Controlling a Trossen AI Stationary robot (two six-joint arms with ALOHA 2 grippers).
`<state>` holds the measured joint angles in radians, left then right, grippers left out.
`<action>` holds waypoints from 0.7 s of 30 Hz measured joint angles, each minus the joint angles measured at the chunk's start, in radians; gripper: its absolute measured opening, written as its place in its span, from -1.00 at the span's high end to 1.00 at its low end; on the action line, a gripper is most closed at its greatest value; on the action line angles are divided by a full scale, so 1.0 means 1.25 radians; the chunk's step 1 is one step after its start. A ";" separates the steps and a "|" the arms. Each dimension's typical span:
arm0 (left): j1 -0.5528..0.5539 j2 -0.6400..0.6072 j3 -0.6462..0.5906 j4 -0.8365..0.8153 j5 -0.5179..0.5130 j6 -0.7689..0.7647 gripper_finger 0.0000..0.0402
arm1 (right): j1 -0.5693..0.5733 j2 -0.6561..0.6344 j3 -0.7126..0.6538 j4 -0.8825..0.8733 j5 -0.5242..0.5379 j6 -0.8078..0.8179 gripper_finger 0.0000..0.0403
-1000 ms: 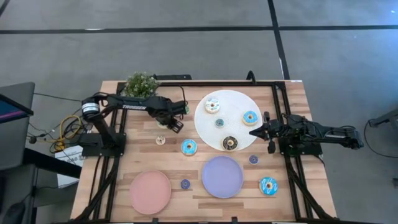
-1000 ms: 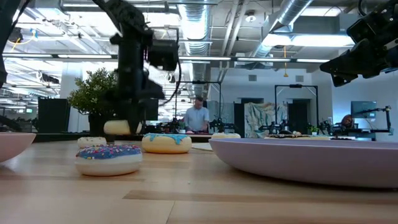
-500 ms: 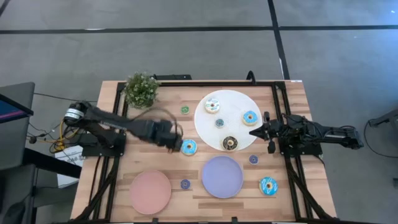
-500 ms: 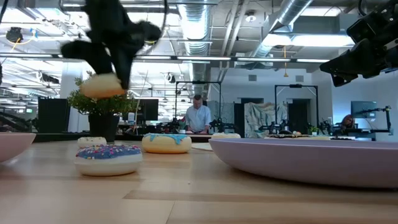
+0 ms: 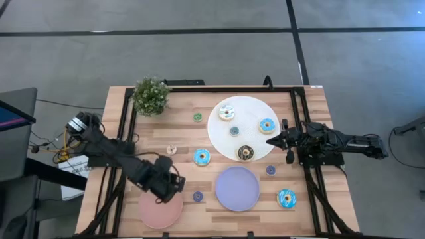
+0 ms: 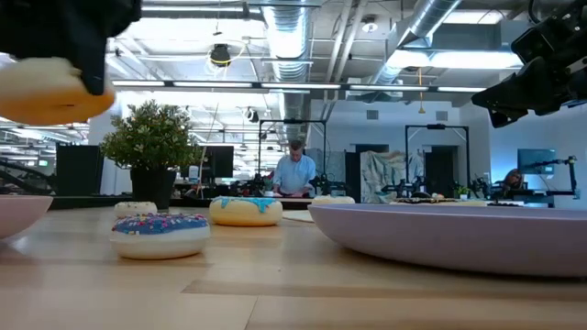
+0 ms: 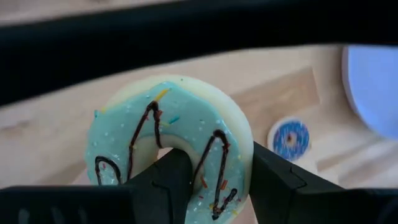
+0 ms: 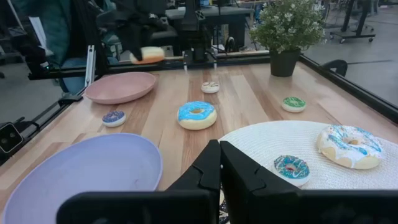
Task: Pick & Place donuts
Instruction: Put the big light green donut on the pink plate
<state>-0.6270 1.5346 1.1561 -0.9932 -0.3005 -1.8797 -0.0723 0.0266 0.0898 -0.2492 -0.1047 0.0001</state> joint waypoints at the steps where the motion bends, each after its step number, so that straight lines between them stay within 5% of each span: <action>1: -0.012 0.002 0.000 -0.001 0.006 -0.009 0.36 | 0.000 0.000 0.000 0.000 0.000 0.000 1.00; 13: -0.192 0.087 0.000 -0.017 0.117 -0.099 0.36 | 0.000 0.000 0.000 0.000 0.000 0.000 1.00; 21: -0.230 0.119 0.000 0.013 0.160 -0.090 0.36 | 0.000 0.000 0.000 0.001 0.000 0.000 1.00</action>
<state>-0.9143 1.6829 1.1564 -0.9774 -0.1009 -1.9926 -0.0726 0.0266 0.0898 -0.2474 -0.1047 0.0001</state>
